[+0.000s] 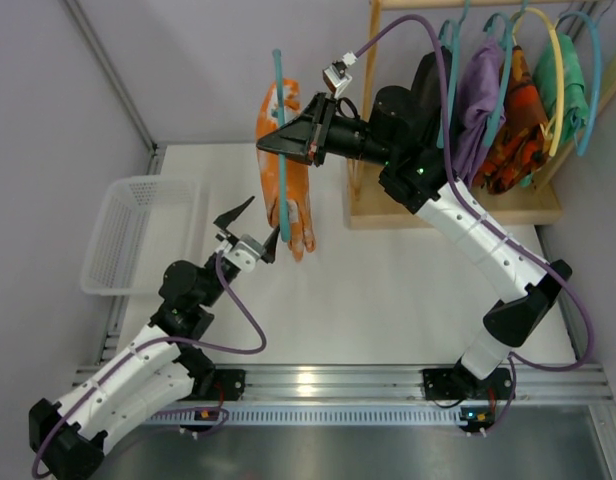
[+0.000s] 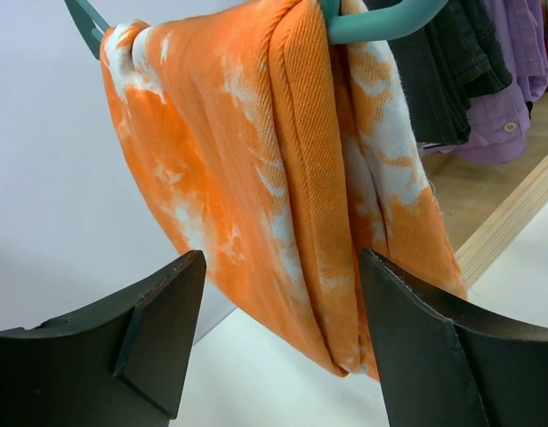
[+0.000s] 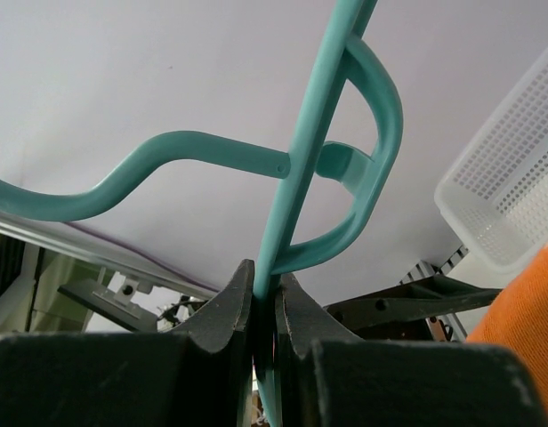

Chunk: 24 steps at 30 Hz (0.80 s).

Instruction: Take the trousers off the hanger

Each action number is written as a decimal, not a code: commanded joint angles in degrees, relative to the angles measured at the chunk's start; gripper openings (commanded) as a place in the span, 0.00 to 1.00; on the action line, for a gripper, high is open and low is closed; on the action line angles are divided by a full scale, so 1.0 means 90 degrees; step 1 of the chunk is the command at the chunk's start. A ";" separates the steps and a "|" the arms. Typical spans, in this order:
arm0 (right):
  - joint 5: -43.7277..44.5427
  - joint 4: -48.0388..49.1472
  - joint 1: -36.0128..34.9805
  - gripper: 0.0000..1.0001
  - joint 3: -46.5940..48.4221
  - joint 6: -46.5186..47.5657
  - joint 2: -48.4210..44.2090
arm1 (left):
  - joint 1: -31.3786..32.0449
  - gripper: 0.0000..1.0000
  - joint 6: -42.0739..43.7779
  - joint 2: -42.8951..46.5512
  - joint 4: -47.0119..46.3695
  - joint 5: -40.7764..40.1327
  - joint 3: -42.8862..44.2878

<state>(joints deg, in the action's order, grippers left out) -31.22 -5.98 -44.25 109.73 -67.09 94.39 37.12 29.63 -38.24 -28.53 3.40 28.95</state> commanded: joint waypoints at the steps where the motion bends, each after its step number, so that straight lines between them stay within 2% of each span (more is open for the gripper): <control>1: 0.0032 0.1162 -0.0074 0.00 0.0542 0.0248 -0.0253 | 0.0006 0.75 -0.0089 -0.0184 -0.0413 0.0062 0.0123; 5: 0.0002 0.1191 -0.0083 0.00 0.0561 0.0218 -0.0273 | 0.0006 0.71 -0.0254 -0.0692 -0.0628 -0.0512 0.0474; 9: -0.0017 0.1221 -0.0083 0.00 0.0464 0.0121 -0.0331 | 0.0006 0.65 -0.0255 -0.1043 -0.1017 -0.0407 0.0592; 14: -0.0017 0.1240 -0.0083 0.00 0.0366 0.0130 -0.0400 | 0.0006 0.64 -0.0401 -0.1512 -0.1194 -0.0826 0.0904; 19: -0.0056 0.1299 -0.0074 0.00 0.0366 0.0091 -0.0400 | 0.0006 0.63 -0.0703 -0.1776 -0.1497 -0.0690 0.1070; 21: -0.0046 0.1280 -0.0025 0.00 0.0347 0.0120 -0.0429 | 0.0006 0.52 -0.0869 -0.1922 -0.1497 -0.0787 0.1226; 22: -0.0046 0.1260 0.0004 0.00 0.0327 0.0130 -0.0439 | 0.0006 0.43 -0.0889 -0.1952 -0.1507 -0.0894 0.1256; 23: -0.0037 0.1250 0.0014 0.00 0.0317 0.0140 -0.0468 | 0.0006 0.29 -0.0890 -0.1981 -0.1498 -0.0934 0.1285; 24: -0.0027 0.1250 0.0072 0.00 0.0259 0.0179 -0.0516 | 0.0006 0.22 -0.0890 -0.1972 -0.1497 -0.0954 0.1276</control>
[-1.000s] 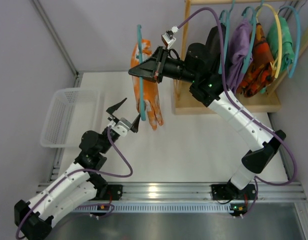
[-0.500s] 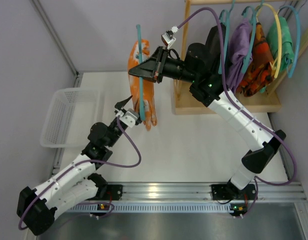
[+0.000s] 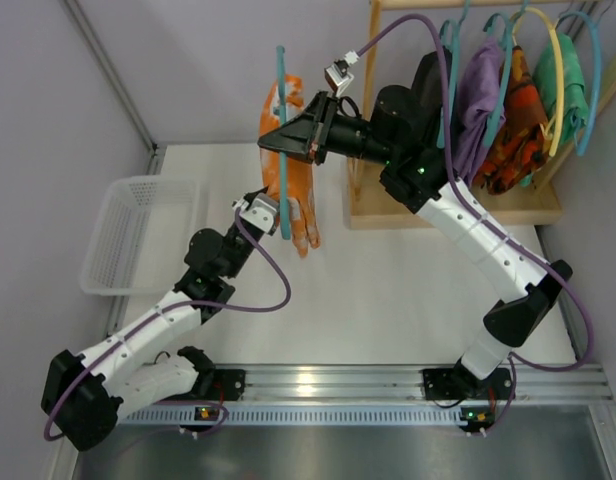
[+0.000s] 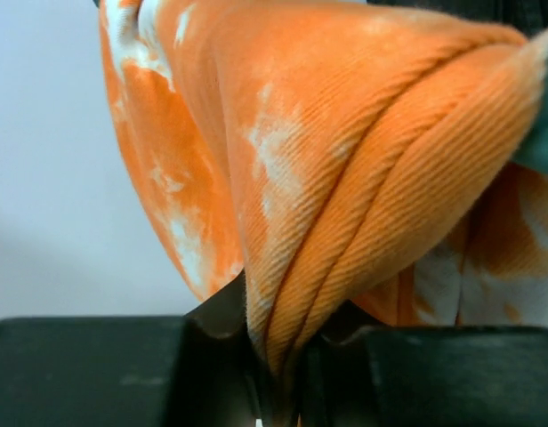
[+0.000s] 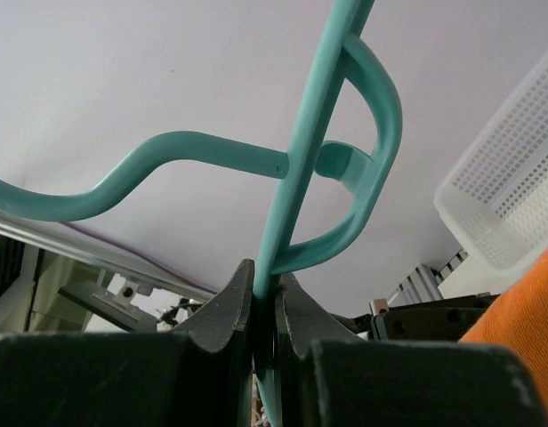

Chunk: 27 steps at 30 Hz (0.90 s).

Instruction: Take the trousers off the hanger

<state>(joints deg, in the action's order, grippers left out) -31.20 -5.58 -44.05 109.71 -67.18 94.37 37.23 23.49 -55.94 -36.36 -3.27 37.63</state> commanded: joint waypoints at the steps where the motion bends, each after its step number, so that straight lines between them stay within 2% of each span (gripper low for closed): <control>1: -0.0029 0.1197 0.0070 0.00 0.0242 0.0208 -0.0534 | -0.0006 0.17 -0.0197 0.0034 -0.0618 -0.0203 0.0302; 2: -0.0029 0.1197 0.0090 0.00 0.0203 0.0208 -0.0553 | -0.0006 0.13 -0.0197 0.0073 -0.0609 -0.0165 0.0292; 3: -0.0029 0.1187 0.0158 0.00 0.0144 0.0228 -0.0583 | -0.0006 0.04 -0.0168 0.0170 -0.0609 -0.0155 0.0263; 4: -0.0039 0.1177 0.0187 0.00 0.0105 0.0257 -0.0612 | 0.0003 0.00 -0.0129 0.0229 -0.0609 -0.0145 0.0253; 8: -0.0127 0.1177 0.0392 0.00 -0.0420 0.0442 -0.0749 | 0.0003 0.00 -0.0236 0.0599 -0.0034 -0.0340 0.0564; 16: -0.0644 0.1665 0.0676 0.00 -0.2189 0.0911 -0.1149 | -0.0006 0.00 -0.1885 0.0767 0.2014 -0.0838 0.2116; 23: -0.0703 0.1539 0.0793 0.00 -0.3116 0.1282 -0.1344 | 0.0003 0.00 -0.2783 0.0562 0.2691 -0.0964 0.3502; 27: -0.0693 0.1363 0.0813 0.00 -0.3391 0.1565 -0.1423 | 0.0003 0.00 -0.2717 0.0386 0.2721 -0.1209 0.4166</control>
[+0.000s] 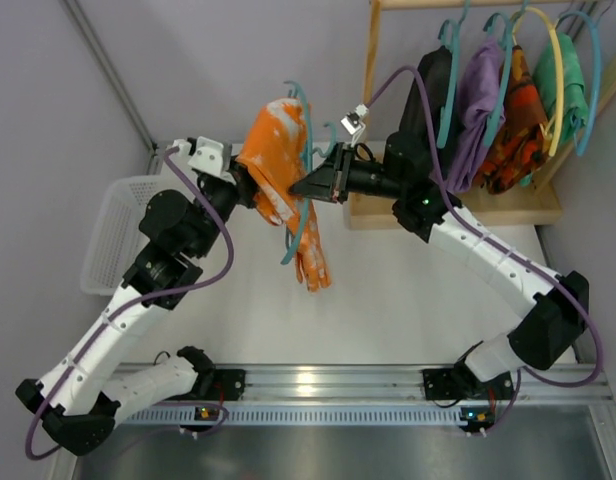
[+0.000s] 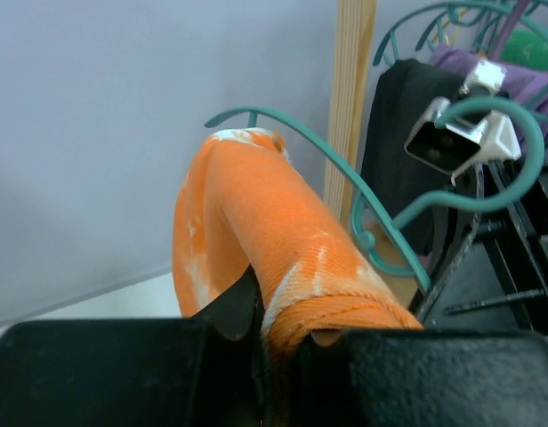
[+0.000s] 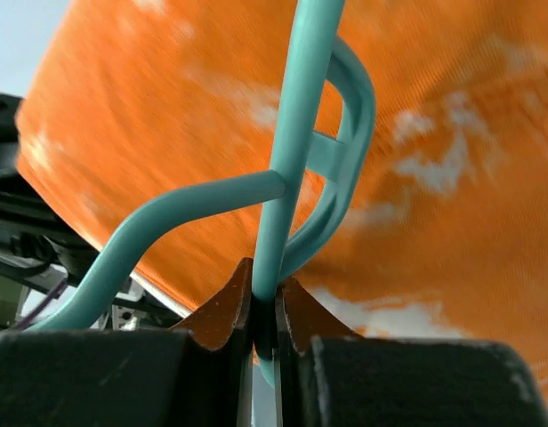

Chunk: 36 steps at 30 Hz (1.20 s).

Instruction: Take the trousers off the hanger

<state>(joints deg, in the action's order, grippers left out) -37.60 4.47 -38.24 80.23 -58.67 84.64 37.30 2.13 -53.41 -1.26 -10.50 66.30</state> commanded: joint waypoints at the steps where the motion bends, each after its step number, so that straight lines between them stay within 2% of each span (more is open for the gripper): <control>1: 0.0018 0.0217 0.0167 0.00 -0.0163 0.0669 -0.0361 | -0.0013 0.00 -0.0325 0.0075 -0.1188 -0.0454 0.1099; 11: 0.0292 -0.0301 0.0206 0.00 -0.0661 0.0904 -0.0323 | -0.0033 0.00 -0.0295 -0.0530 -0.0808 -0.0562 0.3208; 21: 0.0282 -0.0419 0.0489 0.00 -0.0760 0.0777 -0.0303 | -0.0189 0.00 0.0475 -0.0531 -0.0788 -0.0942 0.3951; 27: 0.0194 -0.0428 0.0372 0.00 -0.0740 0.0924 -0.0430 | -0.0638 0.00 0.1704 -0.0219 -0.1051 -0.1430 0.3591; 32: 0.0155 -0.0457 0.0333 0.00 -0.0682 0.1031 -0.0528 | -0.1545 0.00 0.3109 0.0191 -0.1354 -0.2250 0.2518; 36: 0.0116 -0.0477 0.0313 0.00 -0.0594 0.1080 -0.0547 | -0.2326 0.00 0.3679 0.0660 -0.1686 -0.2485 0.1541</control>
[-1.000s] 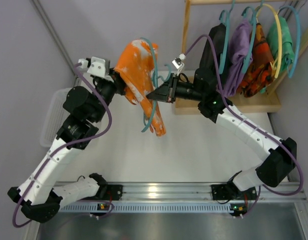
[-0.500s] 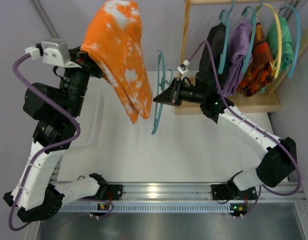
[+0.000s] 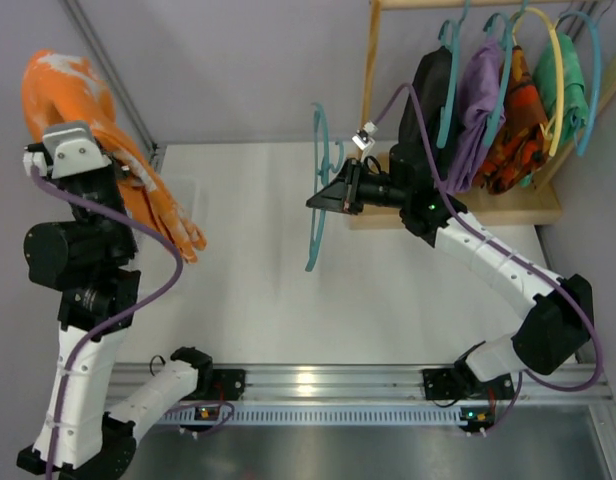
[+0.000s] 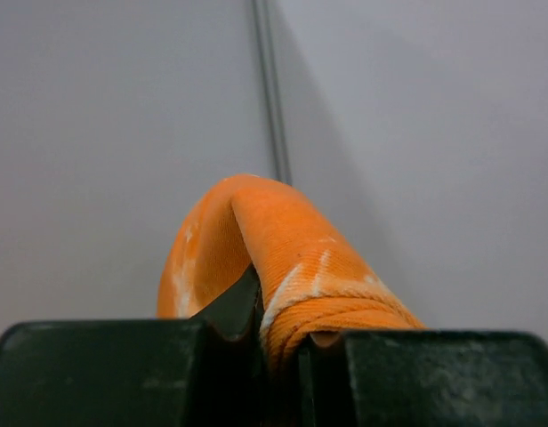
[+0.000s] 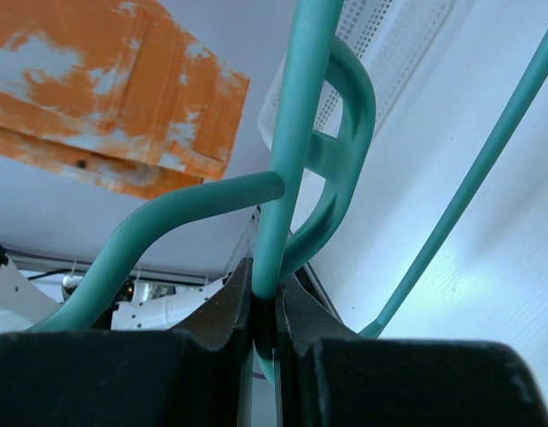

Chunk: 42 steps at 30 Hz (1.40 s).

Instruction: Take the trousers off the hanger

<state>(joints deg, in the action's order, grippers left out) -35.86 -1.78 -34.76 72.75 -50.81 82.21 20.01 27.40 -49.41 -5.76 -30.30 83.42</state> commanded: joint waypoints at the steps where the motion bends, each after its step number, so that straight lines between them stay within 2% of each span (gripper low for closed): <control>1: -0.0078 0.0217 -0.0083 0.00 0.0247 0.0206 -0.0297 | -0.0832 0.00 0.0930 0.0361 -0.1302 -0.0411 -0.0565; 4: -0.0108 0.0217 -0.0083 0.00 0.0227 0.0196 -0.0307 | -0.1663 0.00 0.1067 0.0654 -0.1421 -0.0432 -0.1181; 8: -0.0186 0.0324 -0.0112 0.00 0.0188 0.0137 -0.0365 | -0.2407 0.00 0.1407 0.0890 -0.1381 -0.0519 -0.1787; 12: -0.0215 0.0413 -0.0161 0.00 0.0120 0.0108 -0.0463 | -0.2818 0.00 0.1740 0.1144 -0.1547 -0.0510 -0.2353; 18: -0.0264 0.0423 -0.0171 0.00 0.0120 0.0079 -0.0531 | -0.3063 0.00 0.2053 0.0949 -0.1703 -0.0442 -0.2862; 21: -0.0254 0.0325 -0.0180 0.00 0.0198 0.0127 -0.0570 | -0.3073 0.00 0.2190 0.0512 -0.1774 -0.0170 -0.3135; 26: -0.0205 0.0257 -0.0190 0.00 0.0198 0.0196 -0.0600 | -0.3073 0.00 0.1693 -0.0417 -0.1421 -0.0090 -0.3067; 32: -0.0254 0.0237 -0.0190 0.00 0.0188 0.0284 -0.0629 | -0.3073 0.00 0.1409 -0.1803 -0.1908 0.0086 -0.3185; 37: -0.0274 0.0217 -0.0190 0.00 0.0305 0.0352 -0.0649 | -0.3073 0.00 0.1068 -0.2945 -0.1899 0.0125 -0.3155; 42: -0.0264 -0.0075 -0.0190 0.00 0.0364 0.0489 -0.0805 | -0.3112 0.21 0.0385 -0.3289 -0.0916 0.0474 -0.3058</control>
<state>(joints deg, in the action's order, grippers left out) -37.63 -3.66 -35.53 72.86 -48.56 78.35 -7.46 36.10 -80.20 -13.02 -28.58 53.89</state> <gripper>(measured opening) 0.068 0.195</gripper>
